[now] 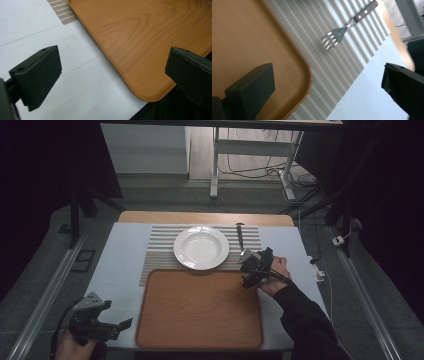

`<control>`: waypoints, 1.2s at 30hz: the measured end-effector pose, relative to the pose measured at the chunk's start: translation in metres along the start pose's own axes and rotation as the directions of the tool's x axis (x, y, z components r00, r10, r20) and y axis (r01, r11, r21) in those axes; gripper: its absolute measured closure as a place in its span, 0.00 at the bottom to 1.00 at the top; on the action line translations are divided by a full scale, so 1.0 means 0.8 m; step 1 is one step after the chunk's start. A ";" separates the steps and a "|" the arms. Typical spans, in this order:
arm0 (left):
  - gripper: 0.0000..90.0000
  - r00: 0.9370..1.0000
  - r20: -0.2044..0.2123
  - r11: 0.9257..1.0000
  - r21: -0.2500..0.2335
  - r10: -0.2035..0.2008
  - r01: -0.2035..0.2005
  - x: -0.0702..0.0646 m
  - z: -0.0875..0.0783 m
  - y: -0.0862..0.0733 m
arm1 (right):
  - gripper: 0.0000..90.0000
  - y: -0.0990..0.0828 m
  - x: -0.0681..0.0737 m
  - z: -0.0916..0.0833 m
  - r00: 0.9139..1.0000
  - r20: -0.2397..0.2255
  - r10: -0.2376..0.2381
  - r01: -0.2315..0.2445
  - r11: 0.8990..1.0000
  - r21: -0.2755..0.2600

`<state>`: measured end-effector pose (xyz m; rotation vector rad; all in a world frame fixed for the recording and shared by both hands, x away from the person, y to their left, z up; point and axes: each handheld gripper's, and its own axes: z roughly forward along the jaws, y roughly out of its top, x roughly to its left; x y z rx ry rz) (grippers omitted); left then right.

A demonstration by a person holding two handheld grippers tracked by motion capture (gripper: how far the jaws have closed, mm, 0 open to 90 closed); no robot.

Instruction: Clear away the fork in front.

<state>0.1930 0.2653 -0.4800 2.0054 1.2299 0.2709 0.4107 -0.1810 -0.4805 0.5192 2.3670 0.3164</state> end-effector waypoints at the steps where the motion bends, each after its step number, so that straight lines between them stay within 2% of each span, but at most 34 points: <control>1: 0.01 1.000 0.000 1.000 0.000 0.000 0.000 0.000 0.000 0.000 | 0.00 0.002 -0.001 0.002 1.000 0.011 -0.015 0.015 1.000 0.001; 4: 0.01 1.000 0.001 1.000 0.000 0.000 0.000 0.000 0.000 0.000 | 0.01 0.008 -0.004 0.008 0.999 0.034 -0.035 0.034 0.999 0.016; 13: 0.01 1.000 0.004 1.000 0.001 0.000 0.000 0.000 0.000 0.000 | 0.07 0.019 -0.011 0.025 0.994 0.060 -0.088 0.085 0.996 0.040; 17: 0.01 1.000 0.005 1.000 0.003 0.000 0.000 0.000 0.000 0.000 | 0.14 0.023 -0.013 0.038 0.985 0.063 -0.162 0.158 0.985 0.071; 19: 0.01 1.000 0.006 1.000 0.004 0.000 0.000 0.001 0.000 0.000 | 0.18 0.026 -0.013 0.042 0.981 0.069 -0.184 0.178 0.981 0.078; 20: 0.01 1.000 0.005 1.000 0.004 0.001 -0.001 0.001 0.000 0.000 | 0.22 0.028 -0.012 0.048 0.974 0.072 -0.213 0.206 0.974 0.091; 21: 0.01 1.000 0.005 1.000 0.004 0.001 -0.001 0.001 0.000 0.000 | 0.22 0.028 -0.012 0.048 0.974 0.072 -0.213 0.206 0.974 0.091; 22: 0.01 1.000 0.005 1.000 0.004 0.002 -0.002 0.001 0.000 0.000 | 0.26 0.030 -0.010 0.053 0.969 0.070 -0.236 0.229 0.968 0.099; 24: 0.01 1.000 0.005 1.000 0.003 0.002 -0.002 0.000 0.000 0.000 | 0.29 0.031 -0.008 0.055 0.967 0.073 -0.246 0.238 0.966 0.104; 25: 0.01 1.000 0.006 1.000 0.004 0.002 -0.002 0.001 0.000 0.000 | 0.34 0.032 -0.007 0.061 0.962 0.048 -0.269 0.263 0.960 0.096; 26: 0.01 1.000 0.007 1.000 0.004 0.002 -0.002 0.001 0.000 0.000 | 0.37 0.032 -0.004 0.062 0.956 0.076 -0.283 0.273 0.955 0.115; 28: 0.01 1.000 0.007 1.000 0.004 0.003 -0.003 0.001 0.000 0.000 | 0.43 0.032 -0.001 0.067 0.959 0.063 -0.277 0.269 0.957 0.113; 29: 0.01 1.000 0.006 1.000 0.003 0.003 -0.003 0.000 0.001 0.000 | 0.46 0.033 0.000 0.067 0.952 0.078 -0.297 0.286 0.950 0.122; 30: 0.01 1.000 0.007 1.000 0.004 0.004 -0.004 0.000 0.001 0.000 | 0.49 0.033 0.000 0.069 0.954 0.056 -0.294 0.286 0.951 0.114; 31: 0.01 1.000 0.007 1.000 0.004 0.004 -0.004 0.000 0.001 0.000 | 0.51 0.034 0.001 0.069 0.948 0.082 -0.308 0.297 0.947 0.123; 33: 0.01 1.000 0.007 1.000 0.004 0.004 -0.004 0.000 0.001 0.000 | 0.54 0.034 0.002 0.070 0.949 0.066 -0.307 0.299 0.948 0.114; 34: 0.01 1.000 0.007 1.000 0.004 0.004 -0.004 0.000 0.001 0.000 | 0.59 0.033 0.006 0.072 0.940 0.098 -0.328 0.316 0.941 0.120; 35: 0.01 1.000 0.007 1.000 0.004 0.005 -0.005 0.000 0.001 0.000 | 0.63 0.033 0.007 0.074 0.938 0.093 -0.334 0.324 0.940 0.109; 36: 0.01 1.000 0.008 1.000 0.005 0.005 -0.005 0.000 0.001 0.000 | 0.67 0.033 0.008 0.074 0.933 0.101 -0.346 0.334 0.935 0.120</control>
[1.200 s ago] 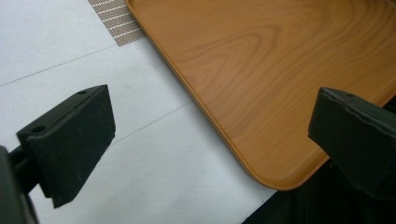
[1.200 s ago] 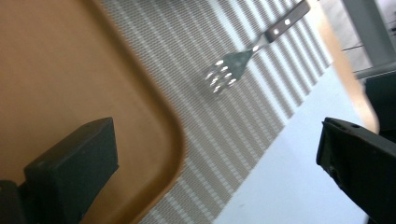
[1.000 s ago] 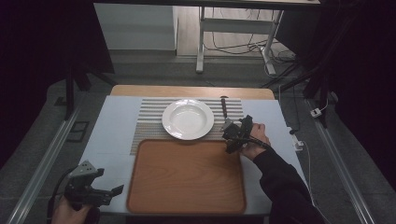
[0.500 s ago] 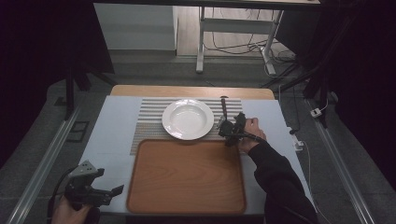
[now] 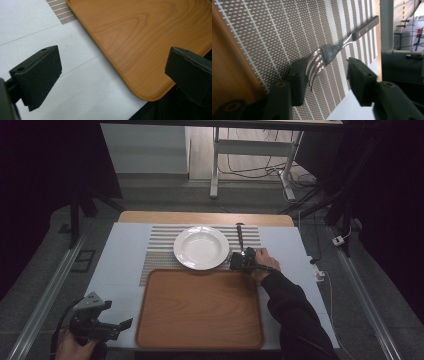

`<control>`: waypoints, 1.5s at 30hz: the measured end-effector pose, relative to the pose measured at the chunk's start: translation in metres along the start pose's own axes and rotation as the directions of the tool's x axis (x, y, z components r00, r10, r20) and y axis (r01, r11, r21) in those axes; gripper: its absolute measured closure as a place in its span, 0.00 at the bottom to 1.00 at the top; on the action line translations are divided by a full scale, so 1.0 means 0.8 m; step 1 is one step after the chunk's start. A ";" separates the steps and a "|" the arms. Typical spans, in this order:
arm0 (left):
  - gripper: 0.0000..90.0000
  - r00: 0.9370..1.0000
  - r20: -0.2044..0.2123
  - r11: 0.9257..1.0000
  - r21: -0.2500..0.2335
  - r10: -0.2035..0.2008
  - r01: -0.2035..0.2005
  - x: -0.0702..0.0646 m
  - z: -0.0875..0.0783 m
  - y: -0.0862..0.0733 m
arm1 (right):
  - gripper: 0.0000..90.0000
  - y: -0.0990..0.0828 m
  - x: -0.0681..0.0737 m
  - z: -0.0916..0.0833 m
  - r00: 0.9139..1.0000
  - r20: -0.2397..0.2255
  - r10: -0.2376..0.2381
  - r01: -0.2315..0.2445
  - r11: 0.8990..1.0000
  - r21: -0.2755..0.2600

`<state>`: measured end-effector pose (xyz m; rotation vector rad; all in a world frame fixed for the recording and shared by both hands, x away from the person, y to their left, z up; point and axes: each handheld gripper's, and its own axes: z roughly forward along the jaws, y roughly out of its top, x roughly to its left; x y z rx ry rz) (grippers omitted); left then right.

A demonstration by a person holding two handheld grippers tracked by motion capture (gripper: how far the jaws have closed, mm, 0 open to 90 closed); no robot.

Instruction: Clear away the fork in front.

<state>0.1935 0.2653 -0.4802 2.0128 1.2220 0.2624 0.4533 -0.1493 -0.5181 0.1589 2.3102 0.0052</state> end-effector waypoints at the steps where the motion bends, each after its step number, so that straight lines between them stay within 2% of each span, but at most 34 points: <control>1: 0.01 1.000 0.000 1.000 0.000 0.000 0.000 0.000 0.000 0.000 | 0.70 0.000 0.002 0.001 1.000 -0.003 -0.007 0.007 1.000 -0.003; 6: 0.01 1.000 -0.001 1.000 0.000 0.002 -0.002 0.000 0.000 0.000 | 0.91 -0.001 0.012 0.005 0.998 -0.002 -0.067 0.067 0.997 -0.032; 7: 0.01 1.000 0.000 1.000 0.001 0.003 -0.003 0.000 0.000 0.000 | 0.91 -0.001 0.012 0.005 0.998 -0.002 -0.067 0.067 0.997 -0.032; 9: 0.01 1.000 0.001 1.000 0.001 0.004 -0.004 0.000 0.000 0.000 | 0.97 0.000 0.019 0.005 0.993 0.037 -0.111 0.112 0.994 -0.012; 10: 0.01 1.000 0.001 1.000 0.002 0.004 -0.004 0.000 0.000 0.000 | 0.97 0.000 0.019 0.004 0.993 0.011 -0.121 0.121 0.993 -0.012; 11: 0.01 1.000 0.001 1.000 0.002 0.004 -0.004 0.000 0.000 0.000 | 0.98 0.000 0.020 0.004 0.992 0.035 -0.123 0.123 0.992 -0.017; 13: 0.01 1.000 0.002 1.000 0.002 0.005 -0.005 0.000 0.000 0.000 | 0.98 -0.001 0.020 0.003 0.990 0.045 -0.134 0.135 0.991 -0.021; 14: 0.01 1.000 0.003 1.000 0.003 0.005 -0.005 -0.001 0.000 0.000 | 0.99 -0.003 0.021 0.000 0.986 0.085 -0.141 0.142 0.990 -0.004; 15: 0.01 1.000 0.003 1.000 0.003 0.005 -0.005 -0.001 0.000 0.000 | 0.99 -0.003 0.021 0.000 0.986 0.085 -0.141 0.142 0.990 -0.004; 16: 0.01 1.000 0.003 1.000 0.004 0.005 -0.005 -0.001 0.000 0.000 | 0.99 -0.006 0.018 -0.002 0.988 0.087 -0.124 0.128 0.991 -0.036; 18: 0.01 1.000 0.003 1.000 0.005 0.005 -0.005 -0.001 0.000 0.000 | 0.99 -0.007 0.016 -0.004 0.989 0.084 -0.122 0.126 0.991 -0.043; 19: 0.01 1.000 0.003 1.000 0.006 0.005 -0.005 -0.001 0.000 0.000 | 0.99 -0.009 0.013 -0.011 0.987 0.107 -0.123 0.126 0.992 -0.023; 21: 0.01 1.000 0.003 1.000 0.006 0.006 -0.006 -0.001 0.000 0.001 | 0.99 -0.011 0.010 -0.013 0.989 0.103 -0.107 0.113 0.992 -0.049; 23: 0.01 1.000 0.003 1.000 0.004 0.005 -0.005 -0.001 0.001 0.000 | 0.99 -0.011 0.009 -0.016 0.988 0.116 -0.103 0.108 0.993 -0.040; 24: 0.01 1.000 0.003 1.000 0.004 0.004 -0.004 -0.001 0.001 0.000 | 0.99 -0.013 0.006 -0.020 0.990 0.105 -0.090 0.097 0.993 -0.063; 25: 0.01 1.000 0.003 1.000 0.004 0.005 -0.005 -0.001 0.001 0.000 | 1.00 -0.014 0.005 -0.022 0.994 0.073 -0.082 0.087 0.993 -0.079; 27: 0.01 1.000 0.003 1.000 0.004 0.005 -0.005 -0.001 0.001 0.001 | 1.00 -0.016 0.003 -0.027 0.995 0.072 -0.068 0.074 0.993 -0.095; 28: 0.01 1.000 0.003 1.000 0.004 0.005 -0.005 -0.001 0.001 0.001 | 0.99 -0.017 0.003 -0.031 0.994 0.093 -0.060 0.068 0.994 -0.083; 29: 0.01 1.000 0.002 1.000 0.004 0.006 -0.006 -0.001 0.001 0.001 | 0.99 -0.017 0.003 -0.031 0.994 0.093 -0.060 0.068 0.994 -0.083; 30: 0.01 1.000 0.002 1.000 0.004 0.006 -0.006 -0.001 0.001 0.001 | 0.99 -0.020 0.002 -0.037 0.996 0.083 -0.030 0.038 0.994 -0.101; 32: 0.01 1.000 0.002 1.000 0.005 0.006 -0.006 -0.001 0.001 0.001 | 0.99 -0.021 0.001 -0.040 0.997 0.079 -0.021 0.030 0.993 -0.114; 33: 0.01 1.000 0.002 1.000 0.005 0.006 -0.006 -0.001 0.001 0.001 | 0.99 -0.023 -0.001 -0.043 0.998 0.058 -0.011 0.018 0.992 -0.126; 34: 0.01 1.000 0.003 1.000 0.004 0.007 -0.007 -0.001 0.001 0.001 | 1.00 -0.024 -0.001 -0.046 0.998 0.070 0.005 0.005 0.991 -0.134; 36: 0.01 1.000 0.003 1.000 0.005 0.007 -0.007 -0.001 0.001 0.001 | 1.00 -0.027 -0.003 -0.053 0.998 0.062 0.024 -0.014 0.988 -0.155; 38: 0.01 1.000 0.003 1.000 0.005 0.006 -0.006 -0.001 0.001 0.001 | 0.99 -0.032 -0.007 -0.064 0.998 0.039 0.052 -0.043 0.979 -0.197; 39: 0.01 1.000 0.002 1.000 0.005 0.007 -0.007 -0.001 0.001 0.001 | 0.99 -0.032 -0.007 -0.064 0.998 0.039 0.052 -0.043 0.979 -0.197; 40: 0.01 1.000 0.002 1.000 0.005 0.006 -0.006 -0.001 0.001 0.001 | 1.00 -0.035 -0.007 -0.071 0.996 0.021 0.086 -0.079 0.970 -0.228; 41: 0.01 1.000 0.003 1.000 0.005 0.006 -0.006 -0.001 0.001 0.001 | 1.00 -0.035 -0.007 -0.071 0.996 0.021 0.086 -0.079 0.970 -0.228; 42: 0.01 1.000 0.002 1.000 0.005 0.006 -0.006 -0.001 0.001 0.001 | 1.00 -0.038 -0.009 -0.079 0.992 -0.012 0.127 -0.126 0.959 -0.254; 45: 0.01 1.000 0.002 1.000 0.005 0.006 -0.006 -0.001 0.001 0.001 | 0.99 -0.043 -0.011 -0.090 0.981 -0.064 0.182 -0.193 0.935 -0.297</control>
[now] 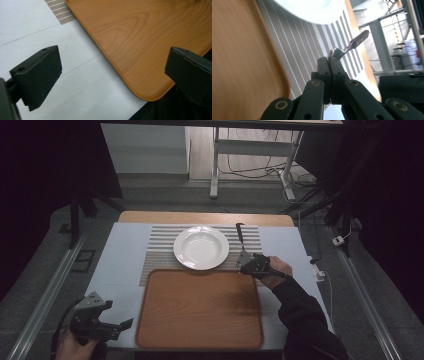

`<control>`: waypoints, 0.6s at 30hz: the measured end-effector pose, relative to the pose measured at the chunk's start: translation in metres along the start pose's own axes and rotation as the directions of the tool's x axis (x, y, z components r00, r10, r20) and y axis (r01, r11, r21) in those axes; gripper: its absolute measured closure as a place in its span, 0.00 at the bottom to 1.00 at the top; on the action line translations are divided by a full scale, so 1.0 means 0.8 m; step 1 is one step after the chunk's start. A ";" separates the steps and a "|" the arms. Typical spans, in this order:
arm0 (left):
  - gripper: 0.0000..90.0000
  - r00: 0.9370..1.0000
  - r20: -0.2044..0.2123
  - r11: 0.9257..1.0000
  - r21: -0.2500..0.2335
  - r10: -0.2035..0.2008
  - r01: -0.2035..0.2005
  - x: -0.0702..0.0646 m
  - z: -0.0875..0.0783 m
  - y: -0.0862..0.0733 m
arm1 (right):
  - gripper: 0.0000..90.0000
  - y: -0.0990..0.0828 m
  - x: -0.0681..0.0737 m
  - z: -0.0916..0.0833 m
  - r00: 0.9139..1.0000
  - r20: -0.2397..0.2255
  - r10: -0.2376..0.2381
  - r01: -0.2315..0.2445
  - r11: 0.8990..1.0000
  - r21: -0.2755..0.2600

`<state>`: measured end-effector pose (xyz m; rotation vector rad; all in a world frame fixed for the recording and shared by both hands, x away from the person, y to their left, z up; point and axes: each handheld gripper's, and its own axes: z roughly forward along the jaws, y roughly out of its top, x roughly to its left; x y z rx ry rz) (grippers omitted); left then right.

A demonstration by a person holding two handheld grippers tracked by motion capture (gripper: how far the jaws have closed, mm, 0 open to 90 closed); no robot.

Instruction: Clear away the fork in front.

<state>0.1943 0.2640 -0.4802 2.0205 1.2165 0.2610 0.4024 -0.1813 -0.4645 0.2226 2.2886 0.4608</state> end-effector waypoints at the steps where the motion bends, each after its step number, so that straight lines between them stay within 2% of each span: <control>1: 0.01 1.000 0.000 1.000 0.000 0.000 0.000 0.000 0.000 0.000 | 1.00 -0.001 -0.001 -0.004 1.000 -0.015 0.024 -0.024 1.000 -0.016; 4: 0.01 1.000 0.000 1.000 0.000 0.000 0.000 0.000 0.000 0.000 | 0.99 -0.004 -0.003 -0.016 0.995 -0.060 0.079 -0.082 0.995 -0.060; 5: 0.01 1.000 0.000 1.000 0.000 0.000 0.000 0.000 0.000 0.000 | 0.99 -0.004 -0.003 -0.016 0.995 -0.060 0.079 -0.082 0.995 -0.060; 6: 0.01 1.000 -0.001 1.000 0.001 0.000 0.000 0.000 0.000 0.000 | 1.00 -0.007 -0.004 -0.024 0.988 -0.095 0.125 -0.134 0.987 -0.094; 7: 0.01 1.000 0.000 1.000 0.001 -0.001 0.001 0.000 0.000 0.000 | 1.00 -0.008 -0.004 -0.028 0.983 -0.113 0.143 -0.155 0.981 -0.112; 10: 0.01 1.000 -0.001 1.000 0.002 -0.001 0.001 0.000 0.001 0.000 | 1.00 -0.011 -0.006 -0.036 0.976 -0.144 0.161 -0.182 0.972 -0.146; 13: 0.01 1.000 0.000 1.000 0.001 -0.001 0.001 0.000 0.001 0.000 | 1.00 -0.013 -0.007 -0.046 0.959 -0.200 0.201 -0.239 0.953 -0.186; 14: 0.01 1.000 0.000 1.000 0.001 -0.001 0.001 0.000 0.001 0.000 | 1.00 -0.014 -0.006 -0.053 0.946 -0.237 0.220 -0.270 0.941 -0.202; 15: 0.01 1.000 0.001 1.000 0.001 -0.002 0.002 0.000 0.001 0.000 | 1.00 -0.014 -0.006 -0.053 0.946 -0.237 0.220 -0.270 0.941 -0.202; 16: 0.01 1.000 0.002 1.000 0.001 -0.002 0.002 0.000 0.001 0.000 | 1.00 -0.015 -0.006 -0.056 0.940 -0.252 0.229 -0.286 0.934 -0.216; 17: 0.01 1.000 0.002 1.000 0.002 -0.002 0.002 0.000 0.001 0.000 | 1.00 -0.016 -0.005 -0.063 0.928 -0.282 0.244 -0.313 0.921 -0.232; 18: 0.01 1.000 0.003 1.000 0.002 -0.001 0.001 0.000 0.001 0.000 | 1.00 -0.016 -0.005 -0.063 0.928 -0.282 0.244 -0.313 0.921 -0.232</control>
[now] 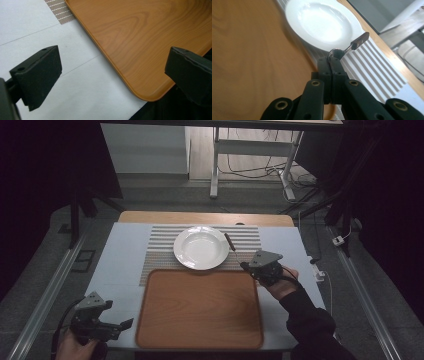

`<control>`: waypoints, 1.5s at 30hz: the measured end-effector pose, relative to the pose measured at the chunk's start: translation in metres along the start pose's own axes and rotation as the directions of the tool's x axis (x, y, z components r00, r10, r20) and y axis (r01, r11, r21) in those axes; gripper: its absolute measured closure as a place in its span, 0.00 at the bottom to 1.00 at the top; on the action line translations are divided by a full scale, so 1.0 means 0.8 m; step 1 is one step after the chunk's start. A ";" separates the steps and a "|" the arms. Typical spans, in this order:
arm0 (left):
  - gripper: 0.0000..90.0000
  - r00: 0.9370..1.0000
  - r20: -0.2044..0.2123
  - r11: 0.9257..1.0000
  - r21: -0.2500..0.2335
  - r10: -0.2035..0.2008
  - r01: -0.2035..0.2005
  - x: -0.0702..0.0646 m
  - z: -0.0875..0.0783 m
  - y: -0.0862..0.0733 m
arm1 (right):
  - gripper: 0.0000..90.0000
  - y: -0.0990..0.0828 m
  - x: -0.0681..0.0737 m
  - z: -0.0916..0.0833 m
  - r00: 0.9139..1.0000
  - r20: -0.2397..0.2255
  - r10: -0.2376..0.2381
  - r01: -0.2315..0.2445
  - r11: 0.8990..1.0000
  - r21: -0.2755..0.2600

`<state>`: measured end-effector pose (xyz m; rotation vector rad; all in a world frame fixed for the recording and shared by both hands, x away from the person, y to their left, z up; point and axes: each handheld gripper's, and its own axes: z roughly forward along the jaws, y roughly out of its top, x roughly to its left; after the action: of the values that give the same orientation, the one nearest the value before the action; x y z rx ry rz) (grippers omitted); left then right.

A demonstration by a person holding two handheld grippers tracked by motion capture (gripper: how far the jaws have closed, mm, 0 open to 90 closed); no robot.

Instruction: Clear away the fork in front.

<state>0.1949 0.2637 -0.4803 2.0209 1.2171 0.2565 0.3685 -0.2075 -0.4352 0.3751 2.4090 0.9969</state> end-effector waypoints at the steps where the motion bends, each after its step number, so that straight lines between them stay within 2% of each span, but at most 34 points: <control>1: 0.01 1.000 0.000 1.000 0.000 0.001 -0.001 0.000 0.000 0.000 | 1.00 0.000 0.001 -0.003 1.000 -0.015 0.014 -0.014 1.000 -0.014; 2: 0.01 1.000 0.002 1.000 0.000 0.002 -0.002 0.000 0.000 0.000 | 1.00 -0.001 0.002 -0.006 0.999 -0.032 0.028 -0.029 0.999 -0.029; 3: 0.01 1.000 0.002 1.000 0.002 0.006 -0.006 0.000 0.000 0.000 | 1.00 -0.002 0.004 -0.011 0.996 -0.069 0.052 -0.056 0.997 -0.051; 10: 0.00 1.000 0.016 1.000 0.000 0.026 -0.026 -0.002 0.000 0.000 | 1.00 -0.004 0.016 -0.024 0.987 -0.143 0.079 -0.091 0.992 -0.082; 12: 0.00 0.999 0.023 0.999 -0.004 0.034 -0.034 -0.002 -0.001 0.000 | 1.00 -0.004 0.022 -0.030 0.979 -0.181 0.091 -0.109 0.990 -0.091; 14: 0.00 0.999 0.026 0.999 -0.008 0.039 -0.039 -0.003 -0.001 0.000 | 1.00 -0.005 0.024 -0.030 0.977 -0.192 0.092 -0.113 0.989 -0.098; 16: 0.00 0.999 0.022 0.999 -0.012 0.038 -0.038 -0.003 -0.002 0.000 | 1.00 -0.005 0.030 -0.034 0.970 -0.223 0.100 -0.124 0.987 -0.097; 17: 0.00 0.999 0.020 0.999 -0.012 0.038 -0.037 -0.003 -0.002 0.000 | 1.00 -0.005 0.030 -0.034 0.970 -0.223 0.100 -0.124 0.987 -0.097; 18: 0.00 0.999 0.020 0.999 -0.012 0.036 -0.035 -0.003 -0.002 0.000 | 1.00 -0.005 0.034 -0.036 0.965 -0.242 0.102 -0.130 0.986 -0.106; 20: 0.00 0.999 0.027 0.999 -0.013 0.034 -0.034 -0.002 -0.002 0.000 | 1.00 -0.005 0.036 -0.036 0.963 -0.251 0.099 -0.129 0.986 -0.109; 24: 0.00 0.997 0.045 0.998 -0.033 0.057 -0.056 -0.004 -0.001 0.004 | 1.00 -0.004 0.043 -0.040 0.950 -0.296 0.098 -0.138 0.983 -0.118; 28: 0.00 0.991 0.081 0.994 -0.017 0.107 -0.105 -0.008 0.008 0.010 | 1.00 -0.002 0.051 -0.043 0.940 -0.327 0.093 -0.140 0.982 -0.125; 32: 0.00 0.981 0.127 0.989 -0.017 0.145 -0.144 -0.011 0.019 0.018 | 1.00 0.000 0.059 -0.045 0.928 -0.365 0.081 -0.139 0.981 -0.137; 41: 0.00 0.964 0.158 0.976 -0.051 0.216 -0.211 -0.015 0.043 0.038 | 1.00 0.002 0.073 -0.050 0.895 -0.442 0.066 -0.154 0.974 -0.166; 42: 0.00 0.962 0.162 0.975 -0.052 0.221 -0.215 -0.016 0.046 0.041 | 1.00 0.002 0.075 -0.051 0.888 -0.456 0.066 -0.161 0.972 -0.173; 43: 0.00 0.959 0.165 0.973 -0.050 0.231 -0.226 -0.017 0.049 0.045 | 1.00 0.002 0.075 -0.051 0.888 -0.456 0.066 -0.161 0.972 -0.173; 45: 0.00 0.953 0.173 0.969 -0.055 0.249 -0.243 -0.019 0.056 0.052 | 1.00 0.002 0.078 -0.052 0.882 -0.467 0.064 -0.165 0.970 -0.178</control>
<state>0.2376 0.2181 -0.4799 2.1164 0.8458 0.2083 0.2943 -0.2036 -0.4303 0.2232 2.6739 1.5305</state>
